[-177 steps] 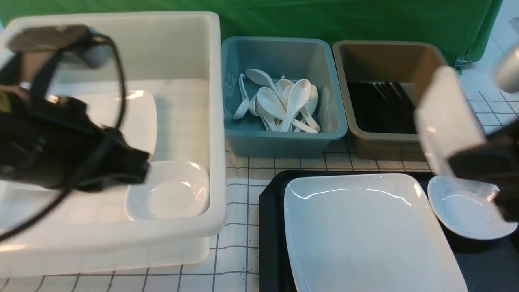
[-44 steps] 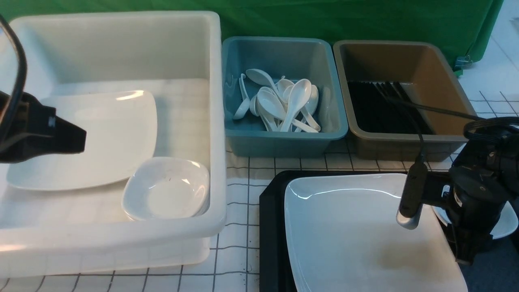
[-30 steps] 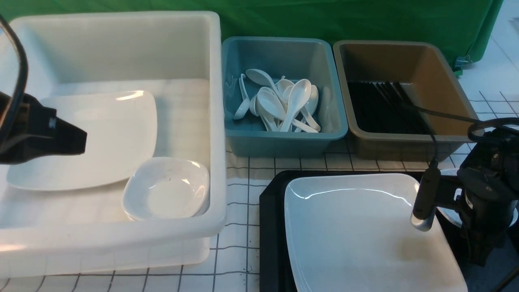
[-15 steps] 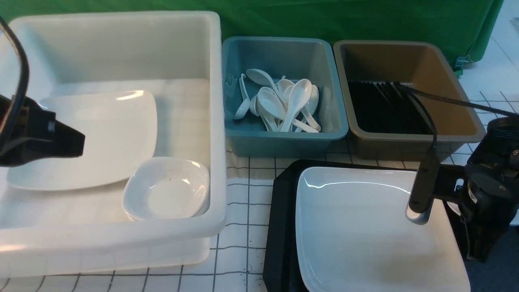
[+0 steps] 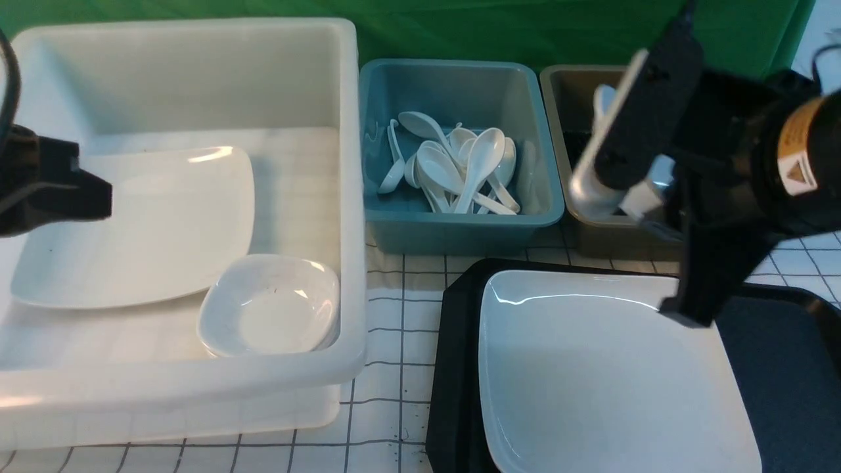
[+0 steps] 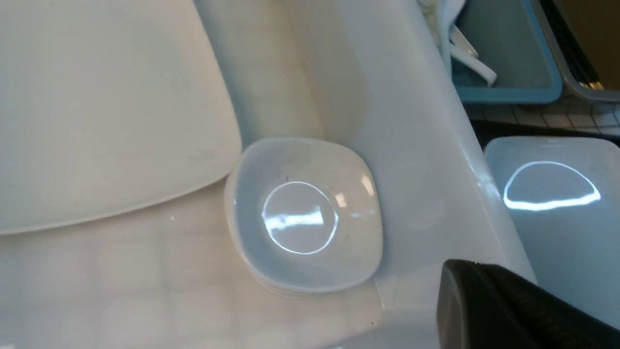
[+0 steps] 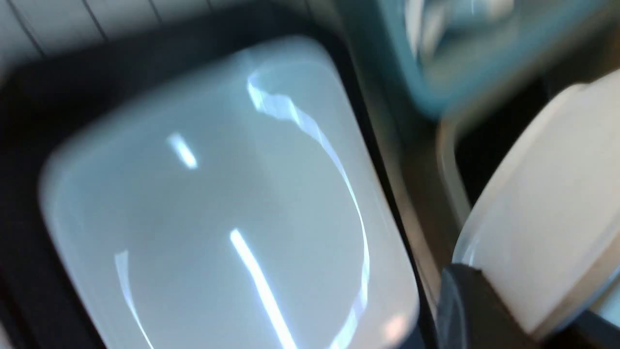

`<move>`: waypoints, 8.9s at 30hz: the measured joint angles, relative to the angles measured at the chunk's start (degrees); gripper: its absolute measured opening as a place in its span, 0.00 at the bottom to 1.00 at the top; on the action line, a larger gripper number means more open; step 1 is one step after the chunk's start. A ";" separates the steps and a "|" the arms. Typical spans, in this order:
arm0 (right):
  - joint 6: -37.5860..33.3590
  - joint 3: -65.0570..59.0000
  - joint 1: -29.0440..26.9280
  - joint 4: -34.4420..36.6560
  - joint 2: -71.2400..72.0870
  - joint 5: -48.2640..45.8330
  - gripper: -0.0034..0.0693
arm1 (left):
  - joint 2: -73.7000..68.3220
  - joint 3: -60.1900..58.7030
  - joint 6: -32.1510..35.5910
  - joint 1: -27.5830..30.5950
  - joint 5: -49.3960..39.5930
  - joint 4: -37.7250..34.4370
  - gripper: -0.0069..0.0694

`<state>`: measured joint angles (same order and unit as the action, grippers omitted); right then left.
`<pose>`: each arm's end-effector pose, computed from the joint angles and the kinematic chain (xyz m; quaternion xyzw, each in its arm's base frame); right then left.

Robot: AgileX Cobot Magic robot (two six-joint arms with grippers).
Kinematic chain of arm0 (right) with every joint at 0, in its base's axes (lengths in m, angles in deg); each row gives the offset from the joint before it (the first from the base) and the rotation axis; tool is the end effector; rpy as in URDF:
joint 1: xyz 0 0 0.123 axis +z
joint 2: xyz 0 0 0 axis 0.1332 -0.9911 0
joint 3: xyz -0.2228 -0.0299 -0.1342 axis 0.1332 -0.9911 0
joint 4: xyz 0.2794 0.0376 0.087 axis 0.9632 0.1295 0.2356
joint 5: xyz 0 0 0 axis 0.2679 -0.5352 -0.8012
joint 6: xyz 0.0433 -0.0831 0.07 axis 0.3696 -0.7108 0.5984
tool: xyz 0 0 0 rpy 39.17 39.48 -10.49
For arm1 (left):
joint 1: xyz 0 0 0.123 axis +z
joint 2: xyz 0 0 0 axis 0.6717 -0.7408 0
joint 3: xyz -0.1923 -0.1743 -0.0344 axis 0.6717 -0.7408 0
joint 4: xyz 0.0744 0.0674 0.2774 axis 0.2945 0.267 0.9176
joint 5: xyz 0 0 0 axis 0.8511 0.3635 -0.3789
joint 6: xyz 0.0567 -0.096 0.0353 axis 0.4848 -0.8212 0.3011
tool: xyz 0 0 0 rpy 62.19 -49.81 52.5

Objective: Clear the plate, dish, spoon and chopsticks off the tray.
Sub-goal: Use the right arm to put the small plate into the large storage box on the left, then use the left arm to grab a plate from the dinner plate, then use the left arm to put the plate into the large storage box on the left

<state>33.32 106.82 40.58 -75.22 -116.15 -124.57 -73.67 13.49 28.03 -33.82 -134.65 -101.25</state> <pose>0.2507 0.2304 0.3350 -0.5504 0.7600 -0.0834 0.3355 0.2628 -0.0087 0.3359 -0.0090 0.9113 -0.1706 0.3747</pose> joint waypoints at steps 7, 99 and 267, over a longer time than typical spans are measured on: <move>-2.44 16.43 10.24 3.97 -16.27 1.30 0.10 | 0.00 0.00 -5.98 6.58 0.73 4.94 0.10; 3.20 40.75 12.33 3.29 -10.88 -10.87 0.06 | -1.32 0.00 6.40 20.80 -7.97 -14.46 0.10; 50.20 -32.51 12.33 -11.86 51.30 -11.12 0.07 | -40.63 16.02 -26.13 -52.43 23.75 -8.03 0.13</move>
<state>83.53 74.31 52.91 -87.08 -64.86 -135.69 -114.30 29.50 1.90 -86.25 -110.91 -109.27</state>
